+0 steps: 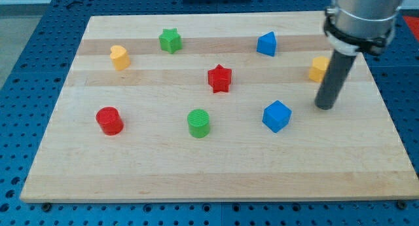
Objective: Slide the yellow hexagon towards the blue triangle
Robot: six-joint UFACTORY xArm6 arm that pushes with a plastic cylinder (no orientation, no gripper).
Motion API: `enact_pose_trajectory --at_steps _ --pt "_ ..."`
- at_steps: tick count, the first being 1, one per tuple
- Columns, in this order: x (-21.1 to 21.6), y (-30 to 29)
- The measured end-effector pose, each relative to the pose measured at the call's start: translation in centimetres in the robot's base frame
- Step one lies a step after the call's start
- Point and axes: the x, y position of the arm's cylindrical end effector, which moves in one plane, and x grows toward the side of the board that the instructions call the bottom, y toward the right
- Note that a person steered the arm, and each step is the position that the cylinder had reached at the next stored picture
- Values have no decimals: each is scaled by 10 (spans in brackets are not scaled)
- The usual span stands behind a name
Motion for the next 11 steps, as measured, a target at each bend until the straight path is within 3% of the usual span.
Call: enact_pose_trajectory --at_steps 2,3,5,6,7,9,11 --pt "-92 47" --pt "-112 41" --pt "-105 74" --pt "-76 76" --pt "-59 65" --pt "-67 -30" --pt "-77 -44"
